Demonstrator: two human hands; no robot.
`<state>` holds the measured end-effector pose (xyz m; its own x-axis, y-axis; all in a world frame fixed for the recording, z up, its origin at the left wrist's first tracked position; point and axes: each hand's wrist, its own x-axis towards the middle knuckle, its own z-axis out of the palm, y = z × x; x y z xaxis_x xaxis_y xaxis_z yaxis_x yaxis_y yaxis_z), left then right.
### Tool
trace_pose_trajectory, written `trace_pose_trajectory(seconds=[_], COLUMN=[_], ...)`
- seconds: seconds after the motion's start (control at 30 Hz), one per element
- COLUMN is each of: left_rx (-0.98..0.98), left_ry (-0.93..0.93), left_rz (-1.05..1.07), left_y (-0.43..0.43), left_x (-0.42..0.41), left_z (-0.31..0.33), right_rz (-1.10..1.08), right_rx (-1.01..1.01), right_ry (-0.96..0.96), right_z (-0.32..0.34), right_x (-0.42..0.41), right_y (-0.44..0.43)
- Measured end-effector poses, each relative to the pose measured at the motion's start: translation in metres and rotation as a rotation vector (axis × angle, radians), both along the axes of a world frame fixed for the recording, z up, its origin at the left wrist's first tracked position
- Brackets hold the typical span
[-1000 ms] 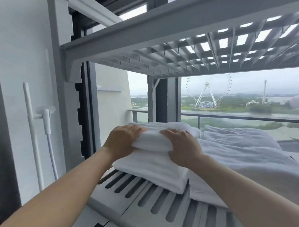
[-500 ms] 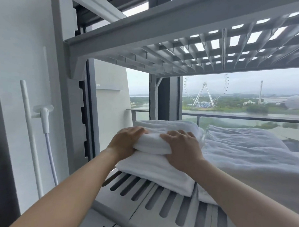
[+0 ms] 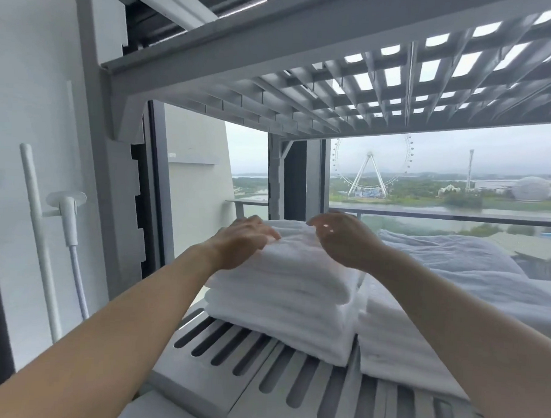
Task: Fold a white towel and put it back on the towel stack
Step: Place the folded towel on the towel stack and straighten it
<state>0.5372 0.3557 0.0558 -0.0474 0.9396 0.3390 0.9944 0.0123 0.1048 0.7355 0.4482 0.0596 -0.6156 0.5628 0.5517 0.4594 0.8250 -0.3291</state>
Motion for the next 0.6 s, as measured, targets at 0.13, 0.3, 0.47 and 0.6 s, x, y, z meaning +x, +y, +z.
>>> trace_pose_trajectory(seconds=[0.13,0.3,0.47,0.6], left_rx=[0.02,-0.204,-0.268,-0.268], left_ry=[-0.06,-0.028,0.136,0.087], left_rz=[-0.046,-0.038,0.048,0.084], left_y=[0.025,0.052,0.057,0.059], left_x=[0.027,0.018,-0.005,-0.003], left_z=[0.012,0.001,-0.018,-0.02], right_rz=[-0.136,-0.109,-0.179,-0.196], right_rx=[-0.047,-0.075,-0.118,-0.168], right_ry=[-0.17,-0.387,-0.5,-0.495], right_z=[0.006,0.001,-0.025,-0.025], right_x=[-0.008,-0.041,-0.056,-0.052], right_y=[0.015,0.018,0.025,0.029])
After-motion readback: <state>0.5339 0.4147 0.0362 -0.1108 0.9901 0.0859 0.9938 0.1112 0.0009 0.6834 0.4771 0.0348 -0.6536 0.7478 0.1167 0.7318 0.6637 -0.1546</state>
